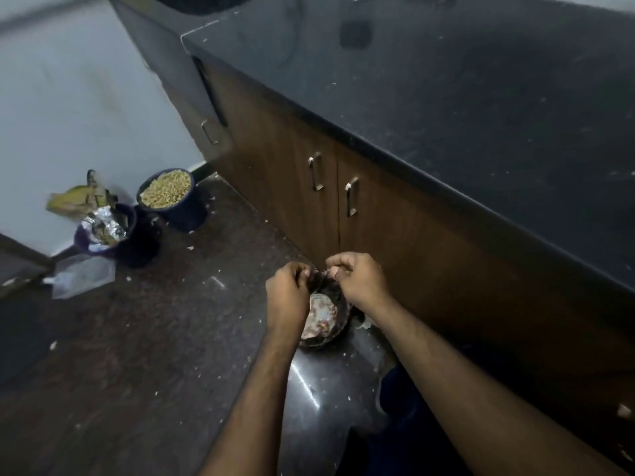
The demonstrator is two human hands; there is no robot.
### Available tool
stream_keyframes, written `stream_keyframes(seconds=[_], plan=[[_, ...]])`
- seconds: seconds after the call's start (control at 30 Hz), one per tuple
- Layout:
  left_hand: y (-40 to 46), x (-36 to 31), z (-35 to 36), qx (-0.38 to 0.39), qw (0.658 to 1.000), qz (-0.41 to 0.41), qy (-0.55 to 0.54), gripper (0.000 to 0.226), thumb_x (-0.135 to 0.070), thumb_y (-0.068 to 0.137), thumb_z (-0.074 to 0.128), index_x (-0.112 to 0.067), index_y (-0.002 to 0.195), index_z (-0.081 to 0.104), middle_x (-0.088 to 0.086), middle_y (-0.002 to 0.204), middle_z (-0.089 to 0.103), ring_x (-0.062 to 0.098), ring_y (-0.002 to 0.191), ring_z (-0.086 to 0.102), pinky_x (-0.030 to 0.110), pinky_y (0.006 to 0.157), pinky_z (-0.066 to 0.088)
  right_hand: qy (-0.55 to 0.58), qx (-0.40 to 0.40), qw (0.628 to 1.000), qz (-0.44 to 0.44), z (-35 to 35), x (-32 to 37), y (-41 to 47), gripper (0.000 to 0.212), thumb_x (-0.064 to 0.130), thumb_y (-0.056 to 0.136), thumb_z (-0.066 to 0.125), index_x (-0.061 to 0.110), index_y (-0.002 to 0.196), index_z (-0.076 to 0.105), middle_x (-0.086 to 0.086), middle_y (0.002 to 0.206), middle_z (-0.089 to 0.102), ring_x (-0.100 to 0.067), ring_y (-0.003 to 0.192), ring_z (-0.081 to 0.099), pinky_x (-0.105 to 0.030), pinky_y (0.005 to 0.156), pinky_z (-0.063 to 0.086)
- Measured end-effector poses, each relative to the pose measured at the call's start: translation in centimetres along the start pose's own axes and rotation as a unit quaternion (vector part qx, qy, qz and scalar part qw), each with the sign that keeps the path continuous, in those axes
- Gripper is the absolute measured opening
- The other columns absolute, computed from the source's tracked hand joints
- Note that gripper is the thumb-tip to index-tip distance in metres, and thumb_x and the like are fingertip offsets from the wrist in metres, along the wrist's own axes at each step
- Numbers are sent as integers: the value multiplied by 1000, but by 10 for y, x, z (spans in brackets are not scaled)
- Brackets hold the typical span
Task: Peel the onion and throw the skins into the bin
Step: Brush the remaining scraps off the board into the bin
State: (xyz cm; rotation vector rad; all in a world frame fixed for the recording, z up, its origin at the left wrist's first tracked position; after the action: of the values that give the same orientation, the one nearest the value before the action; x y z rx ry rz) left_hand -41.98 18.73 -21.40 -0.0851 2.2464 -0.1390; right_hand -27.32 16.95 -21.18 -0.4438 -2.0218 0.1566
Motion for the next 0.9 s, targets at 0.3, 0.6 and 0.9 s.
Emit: stream_keyframes(seconds=[0.3,0.6,0.9], plan=[[4,0,3,-7,1000,-28,-11,28,-19,105,61,-7,128,72,10,116,78,21,107,71,22,87,46,3,-52,998,24,-8,-9,7,21,22,102,58,16,113,75,7,100,72,-10,101,65,-18,82,41],[-39,-49,3,-4,997,79,-6,34,-24,105,61,-11,135,68,7,127,75,21,119,69,31,98,52,-7,-96,995,-21,-60,11,-58,28,26,101,60,17,125,71,4,119,74,1,97,59,-5,72,39],[-121,-119,-1,-5,976,215,-36,31,-24,104,62,-12,133,68,5,125,75,19,117,69,40,99,56,-50,-163,983,-66,-119,19,-167,30,30,100,61,24,129,69,8,123,72,-9,114,65,-18,89,43]])
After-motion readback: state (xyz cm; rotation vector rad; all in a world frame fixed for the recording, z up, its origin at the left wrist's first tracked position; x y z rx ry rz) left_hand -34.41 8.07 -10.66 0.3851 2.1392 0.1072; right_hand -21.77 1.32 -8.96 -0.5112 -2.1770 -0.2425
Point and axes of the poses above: each hand's wrist, its own y-axis towards the middle knuckle, its own z-axis out of the palm, x = y × z, the point moved 3 cm from there along y, towards the middle knuckle
